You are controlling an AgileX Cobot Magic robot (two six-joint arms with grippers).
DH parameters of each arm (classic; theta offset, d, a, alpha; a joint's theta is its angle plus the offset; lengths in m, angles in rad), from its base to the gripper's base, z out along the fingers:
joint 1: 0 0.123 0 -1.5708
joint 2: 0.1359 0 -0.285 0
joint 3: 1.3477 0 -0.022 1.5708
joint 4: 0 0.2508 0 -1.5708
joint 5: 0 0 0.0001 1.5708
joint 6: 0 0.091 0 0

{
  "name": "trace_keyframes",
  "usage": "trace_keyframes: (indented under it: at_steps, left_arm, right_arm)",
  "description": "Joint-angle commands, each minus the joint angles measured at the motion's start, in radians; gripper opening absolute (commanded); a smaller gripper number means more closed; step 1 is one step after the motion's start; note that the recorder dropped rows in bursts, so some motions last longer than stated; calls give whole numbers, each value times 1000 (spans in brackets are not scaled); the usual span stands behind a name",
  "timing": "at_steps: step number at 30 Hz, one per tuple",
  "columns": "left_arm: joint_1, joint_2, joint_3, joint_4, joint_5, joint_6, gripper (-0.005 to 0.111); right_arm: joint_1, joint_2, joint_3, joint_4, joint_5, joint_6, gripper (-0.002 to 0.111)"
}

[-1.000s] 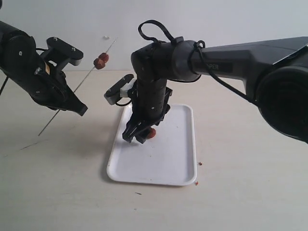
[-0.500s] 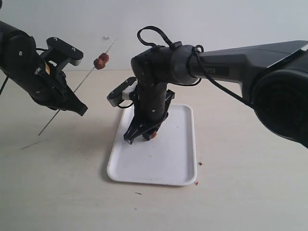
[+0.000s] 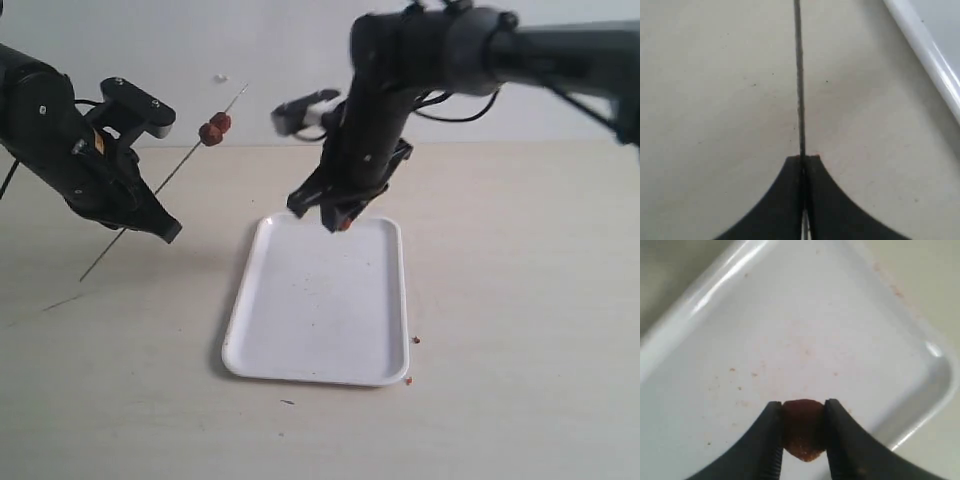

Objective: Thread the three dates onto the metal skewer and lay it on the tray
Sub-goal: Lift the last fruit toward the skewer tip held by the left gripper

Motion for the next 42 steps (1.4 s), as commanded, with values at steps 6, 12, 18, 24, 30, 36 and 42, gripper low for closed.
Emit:
trace_keyframes:
  at_steps: [6, 12, 18, 24, 30, 36, 42]
  left_arm:
    - [-3, 2, -4, -314, -19, 325, 0]
    - [-18, 8, -4, -587, 50, 737, 0]
    - [-20, 22, -4, -714, 45, 823, 0]
    - [-20, 26, -4, -858, 43, 846, 0]
    - [-20, 31, -4, -917, 71, 866, 0]
    - [-20, 36, -4, -980, 56, 892, 0]
    - [-20, 36, -4, -1032, 59, 941, 0]
  right_arm:
    - [-297, -55, -7, 798, 40, -338, 27]
    - [-389, -55, -7, 997, 143, -427, 27]
    - [-454, -55, -7, 1005, 149, -427, 27]
    - [-466, -53, -7, 1042, 39, -427, 27]
    - [-462, -16, -7, 1200, 14, -444, 27]
    - [-455, 20, -7, 1298, 52, -463, 27]
    - [-443, 23, -7, 1319, 67, -478, 27]
